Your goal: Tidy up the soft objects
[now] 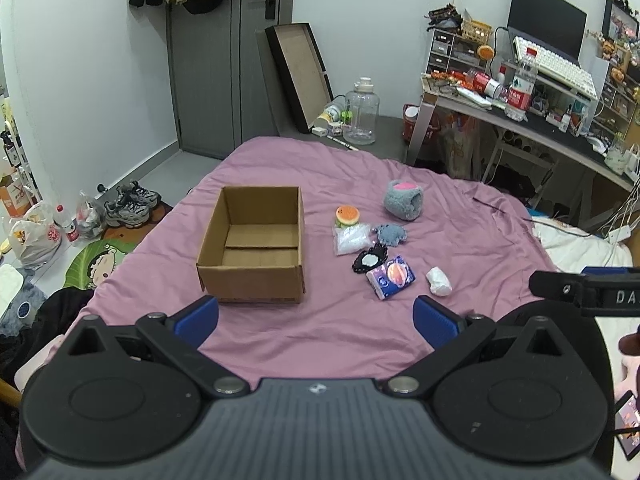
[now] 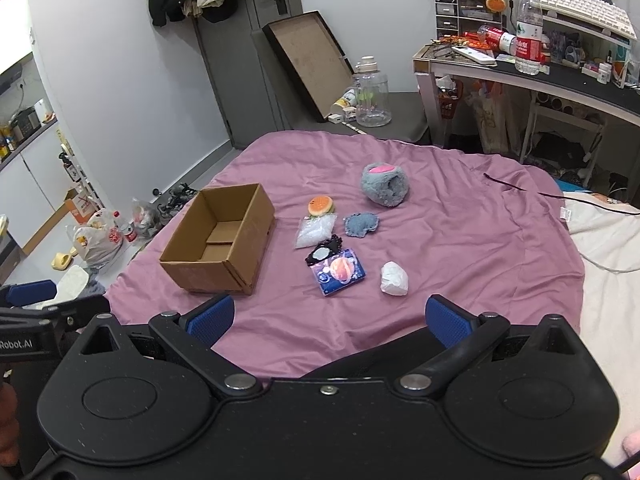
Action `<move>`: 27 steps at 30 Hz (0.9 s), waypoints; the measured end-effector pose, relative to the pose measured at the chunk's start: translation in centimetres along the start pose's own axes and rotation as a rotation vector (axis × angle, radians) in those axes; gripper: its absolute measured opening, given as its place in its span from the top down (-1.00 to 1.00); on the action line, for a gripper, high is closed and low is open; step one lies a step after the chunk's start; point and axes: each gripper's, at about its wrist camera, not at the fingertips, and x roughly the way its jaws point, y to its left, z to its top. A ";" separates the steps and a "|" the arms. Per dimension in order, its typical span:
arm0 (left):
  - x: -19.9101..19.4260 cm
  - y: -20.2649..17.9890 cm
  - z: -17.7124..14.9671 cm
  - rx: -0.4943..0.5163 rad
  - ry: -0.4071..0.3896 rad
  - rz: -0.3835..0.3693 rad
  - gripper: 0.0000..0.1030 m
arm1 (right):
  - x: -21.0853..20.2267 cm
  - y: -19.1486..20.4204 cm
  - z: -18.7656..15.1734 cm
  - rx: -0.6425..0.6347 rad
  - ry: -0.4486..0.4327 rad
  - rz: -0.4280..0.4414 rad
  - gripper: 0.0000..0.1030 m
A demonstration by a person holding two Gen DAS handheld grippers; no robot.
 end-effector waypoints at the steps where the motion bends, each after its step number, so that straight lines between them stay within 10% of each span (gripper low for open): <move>1: 0.0 0.0 0.1 0.001 -0.001 -0.004 -0.99 | 0.0 0.1 0.0 -0.002 -0.001 0.003 -1.00; 27: 8.1 -1.7 2.8 0.051 0.052 -0.070 -0.99 | 6.4 -4.2 1.5 0.106 0.030 0.003 -1.00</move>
